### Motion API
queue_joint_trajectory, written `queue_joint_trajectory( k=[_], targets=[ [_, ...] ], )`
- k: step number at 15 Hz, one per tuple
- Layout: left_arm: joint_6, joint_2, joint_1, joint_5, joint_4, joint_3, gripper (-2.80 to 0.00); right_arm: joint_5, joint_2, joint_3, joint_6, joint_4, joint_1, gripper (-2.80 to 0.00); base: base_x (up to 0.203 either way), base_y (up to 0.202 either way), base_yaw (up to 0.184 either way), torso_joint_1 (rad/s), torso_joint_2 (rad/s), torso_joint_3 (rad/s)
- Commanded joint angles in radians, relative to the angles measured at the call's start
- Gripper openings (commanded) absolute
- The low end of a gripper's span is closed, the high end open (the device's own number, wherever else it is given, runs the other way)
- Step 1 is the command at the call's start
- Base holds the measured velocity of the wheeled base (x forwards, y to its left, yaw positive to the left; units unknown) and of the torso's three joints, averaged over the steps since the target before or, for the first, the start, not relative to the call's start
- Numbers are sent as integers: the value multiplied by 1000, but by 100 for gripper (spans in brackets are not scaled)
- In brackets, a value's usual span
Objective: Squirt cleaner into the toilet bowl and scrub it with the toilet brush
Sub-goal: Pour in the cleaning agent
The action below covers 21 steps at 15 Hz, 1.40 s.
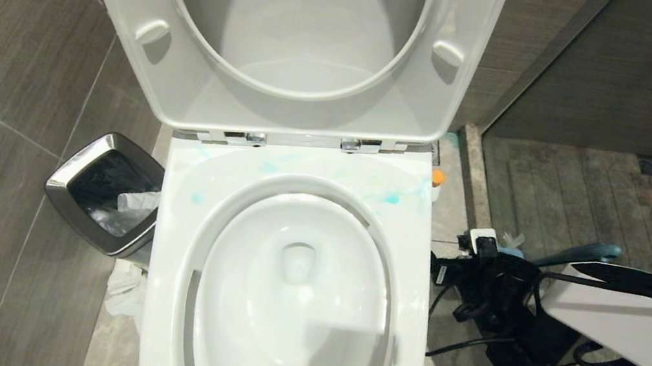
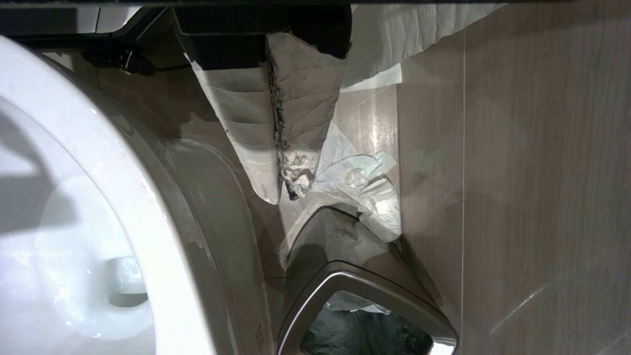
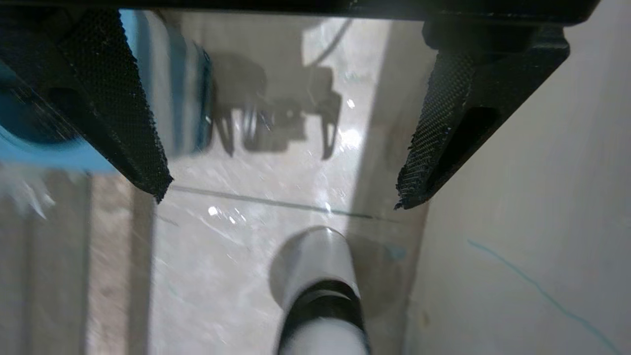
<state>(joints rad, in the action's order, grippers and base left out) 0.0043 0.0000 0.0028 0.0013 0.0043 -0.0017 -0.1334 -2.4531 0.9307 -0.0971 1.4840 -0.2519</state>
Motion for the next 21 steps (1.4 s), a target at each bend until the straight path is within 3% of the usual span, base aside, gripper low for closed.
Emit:
queue_joint_trajectory(
  k=[1, 13, 21],
  targets=[
    [0, 2, -1, 0, 0, 0, -280, 19, -49, 75, -28, 7, -1, 0, 0, 0, 0, 0, 0, 0],
    [0, 2, 0, 0, 0, 0, -280, 15, -230, 476, -90, -17, 6, 0, 0, 0, 0, 0, 0, 0],
    [0, 2, 0, 0, 0, 0, -280, 22, -304, 713, -141, -190, 0, 0, 0, 0, 0, 0, 0, 0]
  ],
)
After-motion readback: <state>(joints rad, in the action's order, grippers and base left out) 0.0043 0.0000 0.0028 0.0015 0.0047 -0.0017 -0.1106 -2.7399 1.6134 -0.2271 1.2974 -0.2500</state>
